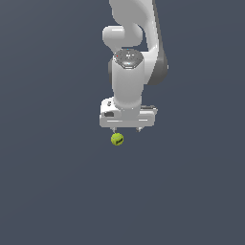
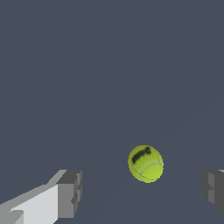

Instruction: Pick up the object and move it to a goal position.

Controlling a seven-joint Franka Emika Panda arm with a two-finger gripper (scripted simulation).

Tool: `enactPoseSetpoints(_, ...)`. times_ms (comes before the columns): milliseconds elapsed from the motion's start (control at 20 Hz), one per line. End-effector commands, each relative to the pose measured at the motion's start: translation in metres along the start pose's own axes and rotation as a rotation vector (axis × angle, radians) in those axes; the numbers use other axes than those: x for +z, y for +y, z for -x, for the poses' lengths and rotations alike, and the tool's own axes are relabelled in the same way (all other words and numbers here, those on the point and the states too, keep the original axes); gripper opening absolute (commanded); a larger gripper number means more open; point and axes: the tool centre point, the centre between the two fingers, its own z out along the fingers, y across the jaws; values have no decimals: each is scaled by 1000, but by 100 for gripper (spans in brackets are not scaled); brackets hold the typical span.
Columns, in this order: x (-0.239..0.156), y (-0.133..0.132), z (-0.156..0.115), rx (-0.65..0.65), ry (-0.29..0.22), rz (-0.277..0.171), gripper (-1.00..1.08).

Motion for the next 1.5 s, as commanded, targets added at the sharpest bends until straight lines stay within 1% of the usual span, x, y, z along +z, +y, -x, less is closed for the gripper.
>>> enactPoseSetpoints(0, 0, 0, 0, 0, 0, 0, 100)
enactPoseSetpoints(150, -1, 6, 0, 13, 2, -1, 100)
enactPoseSetpoints(400, -5, 31, 2, 66, 10, -6, 100)
enactPoseSetpoints(800, 0, 32, 4, 65, 8, -5, 100)
enactPoseSetpoints(1100, 27, 36, 15, 57, 0, 0, 100)
enactPoseSetpoints(1450, 73, 42, 38, 42, -14, 8, 100)
